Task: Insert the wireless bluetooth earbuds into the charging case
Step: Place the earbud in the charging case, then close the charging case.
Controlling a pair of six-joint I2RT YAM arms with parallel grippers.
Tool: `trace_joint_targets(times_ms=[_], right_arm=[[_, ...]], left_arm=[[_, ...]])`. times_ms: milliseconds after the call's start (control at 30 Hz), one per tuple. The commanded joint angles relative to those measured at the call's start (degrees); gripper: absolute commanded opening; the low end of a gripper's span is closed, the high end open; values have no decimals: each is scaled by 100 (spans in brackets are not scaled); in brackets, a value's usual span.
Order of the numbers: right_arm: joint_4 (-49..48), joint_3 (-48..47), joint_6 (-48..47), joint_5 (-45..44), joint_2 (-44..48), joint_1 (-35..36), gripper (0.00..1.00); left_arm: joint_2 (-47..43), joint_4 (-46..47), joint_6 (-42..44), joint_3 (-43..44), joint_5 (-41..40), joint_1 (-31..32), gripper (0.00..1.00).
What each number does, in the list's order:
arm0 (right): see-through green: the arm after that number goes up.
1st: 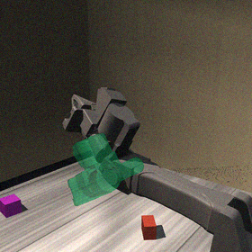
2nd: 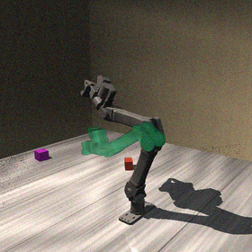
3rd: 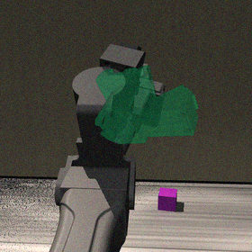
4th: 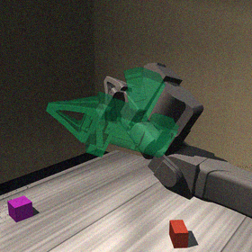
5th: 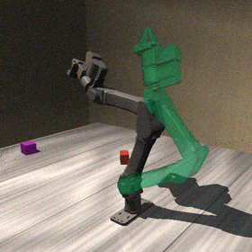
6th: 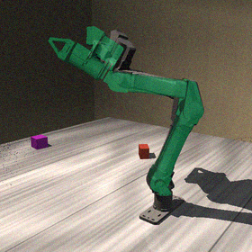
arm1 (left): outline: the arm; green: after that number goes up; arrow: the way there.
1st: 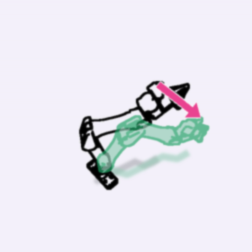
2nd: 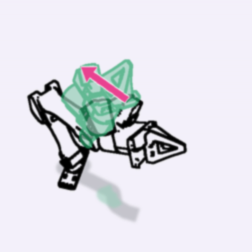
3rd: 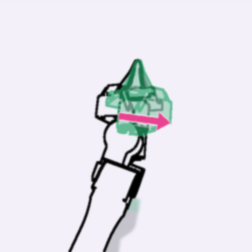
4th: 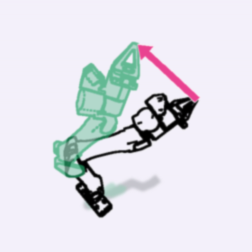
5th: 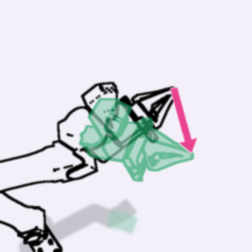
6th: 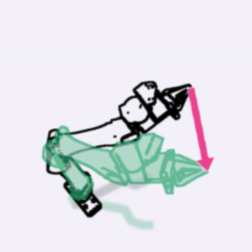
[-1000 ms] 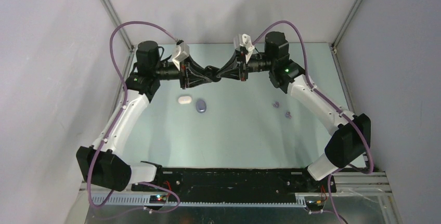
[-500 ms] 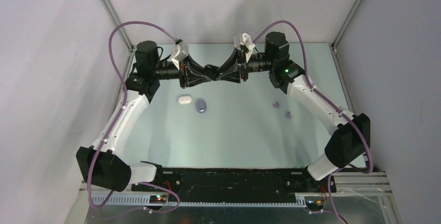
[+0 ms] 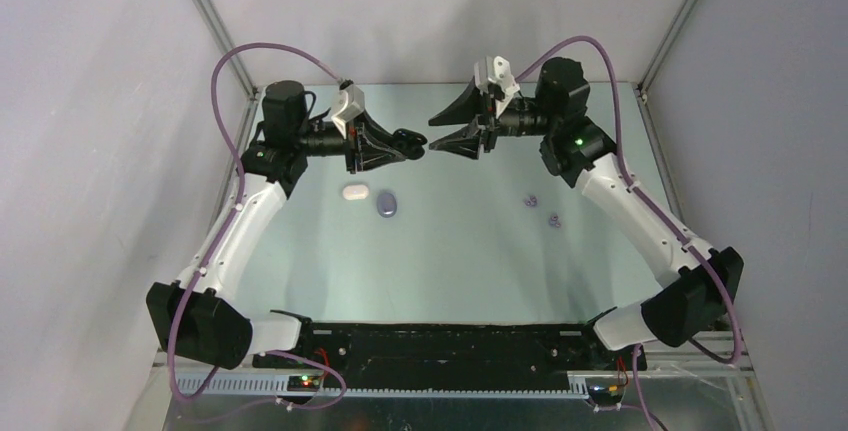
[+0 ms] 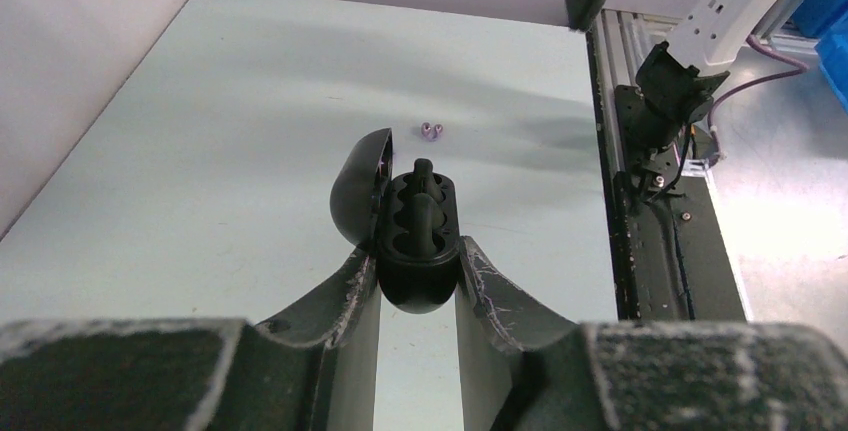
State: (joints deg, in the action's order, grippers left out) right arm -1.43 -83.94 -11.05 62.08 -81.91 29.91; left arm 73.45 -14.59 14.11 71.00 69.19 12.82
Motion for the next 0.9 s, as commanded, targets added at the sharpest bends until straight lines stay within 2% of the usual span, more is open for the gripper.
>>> trace_joint_targets(times_ms=[0, 167, 333, 733, 867], right_arm=[[-15, -189, -161, -461, -258, 113, 54], [-351, -395, 729, -598, -713, 120, 57], [-421, -566, 934, -641, -985, 177, 58], [-718, -648, 1320, -52, -1221, 243, 62], [-552, -694, 1214, -7, -1290, 281, 65]], left_arm=[[-158, -109, 302, 70, -6, -14, 0], [-196, -566, 755, 219, -62, 5, 0], [-163, -1303, 1469, 430, -158, 47, 0], [-146, -1348, 1524, 462, -195, 47, 0], [-125, -1331, 1542, 488, -180, 48, 0]])
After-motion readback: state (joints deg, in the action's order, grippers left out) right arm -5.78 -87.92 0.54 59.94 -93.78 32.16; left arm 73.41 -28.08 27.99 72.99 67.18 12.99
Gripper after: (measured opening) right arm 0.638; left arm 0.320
